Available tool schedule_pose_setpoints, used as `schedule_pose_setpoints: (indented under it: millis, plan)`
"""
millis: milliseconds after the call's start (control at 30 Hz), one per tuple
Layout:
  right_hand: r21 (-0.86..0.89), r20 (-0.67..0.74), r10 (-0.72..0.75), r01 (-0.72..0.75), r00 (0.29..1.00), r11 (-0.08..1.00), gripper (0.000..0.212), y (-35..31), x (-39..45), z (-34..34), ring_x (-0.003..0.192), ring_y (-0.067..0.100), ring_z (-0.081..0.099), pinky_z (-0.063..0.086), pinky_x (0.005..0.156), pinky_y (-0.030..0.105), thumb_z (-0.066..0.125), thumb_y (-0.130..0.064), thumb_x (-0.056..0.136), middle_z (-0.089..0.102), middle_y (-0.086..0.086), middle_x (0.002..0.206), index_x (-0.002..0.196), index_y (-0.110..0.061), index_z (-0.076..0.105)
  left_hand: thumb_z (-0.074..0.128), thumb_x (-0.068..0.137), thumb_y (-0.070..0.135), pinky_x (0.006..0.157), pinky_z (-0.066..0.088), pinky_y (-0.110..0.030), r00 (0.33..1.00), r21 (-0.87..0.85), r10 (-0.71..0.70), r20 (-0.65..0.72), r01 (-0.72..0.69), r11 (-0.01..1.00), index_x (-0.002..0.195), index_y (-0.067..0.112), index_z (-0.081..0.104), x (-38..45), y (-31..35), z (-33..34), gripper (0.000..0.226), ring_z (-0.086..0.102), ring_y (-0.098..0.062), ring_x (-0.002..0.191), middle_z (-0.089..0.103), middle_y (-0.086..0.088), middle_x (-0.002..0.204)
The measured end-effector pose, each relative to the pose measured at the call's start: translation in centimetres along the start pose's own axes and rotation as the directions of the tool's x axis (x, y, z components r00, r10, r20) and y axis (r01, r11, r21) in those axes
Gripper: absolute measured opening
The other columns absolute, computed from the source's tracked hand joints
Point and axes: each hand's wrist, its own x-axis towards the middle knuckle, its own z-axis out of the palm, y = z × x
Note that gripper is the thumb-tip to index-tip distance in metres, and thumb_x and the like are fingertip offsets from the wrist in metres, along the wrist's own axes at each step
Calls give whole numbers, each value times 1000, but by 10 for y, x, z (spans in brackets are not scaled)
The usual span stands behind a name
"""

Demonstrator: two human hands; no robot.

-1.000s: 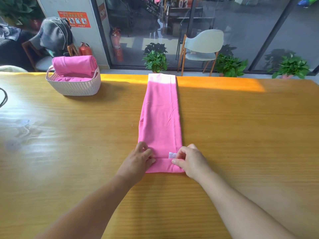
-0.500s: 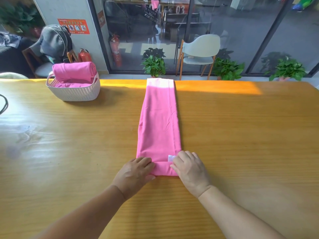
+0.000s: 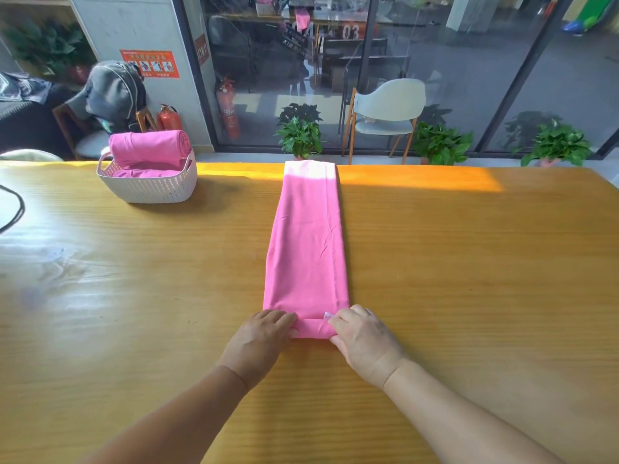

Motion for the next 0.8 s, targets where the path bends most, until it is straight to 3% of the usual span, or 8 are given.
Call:
schedule_pose_setpoints:
  millis: [100,200,333,467,567,667,733,800]
  plan:
    - [202,212,91,-135,973,970,31,3,-4,-21,98,22,61,51,88,34,68,-36,90,68,-2,105,118,-23,68,37,98,36,73,44,-22,998,-127,-65,27,68,990,106,25,55,-14,16,-4,23,61,-16,78,66,7,87]
    - [365,398,229,-383,888,849,16,8,-4,-33,97,18,61,49,86,32,61,-42,93,67,-6,105,106,-32,60,34,103,35,86,38,-21,978,-203,-167,123,189,961,116,20,59,-15,24,-7,31,56,-17,98,65,3,104]
    - [411,462,320,-520,827,749,10,11,5,-28,99,12,60,49,88,30,63,-43,91,66,-11,105,100,-37,64,38,104,34,82,48,-36,940,-190,-256,224,300,935,118,21,55,7,18,-10,25,60,-22,94,58,2,113]
    - [395,359,401,-527,843,753,11,10,12,-18,101,8,52,44,91,27,68,-41,89,51,-13,104,98,-36,69,37,103,32,79,48,-36,936,-39,-295,192,308,951,118,17,54,20,12,-5,28,57,-28,100,47,-5,121]
    - [457,348,380,-510,857,729,10,15,15,-18,87,6,50,44,80,23,75,-35,84,48,-12,93,86,-37,65,33,95,39,73,49,-36,984,34,-178,34,176,984,92,22,59,18,5,-1,32,54,-20,83,52,4,95]
    - [515,314,357,-473,880,715,14,17,16,-16,78,1,49,35,68,11,77,-29,83,51,-12,83,80,-35,65,50,86,24,70,45,-29,999,142,36,-17,-33,989,87,24,55,12,1,2,5,52,-16,75,52,8,86]
    - [484,229,346,-415,910,771,12,13,13,-13,79,0,48,37,70,10,77,-26,83,55,-13,81,79,-31,68,47,80,18,76,40,-26,989,145,148,17,-149,978,94,23,61,9,5,-1,20,55,-15,78,58,7,90]
    - [368,50,249,-250,967,896,9,8,8,-6,80,8,50,46,74,21,74,-20,83,59,-13,80,76,-24,69,46,80,18,80,43,-27,978,157,210,1,-208,965,98,19,66,4,7,-1,27,57,-15,81,61,6,93]
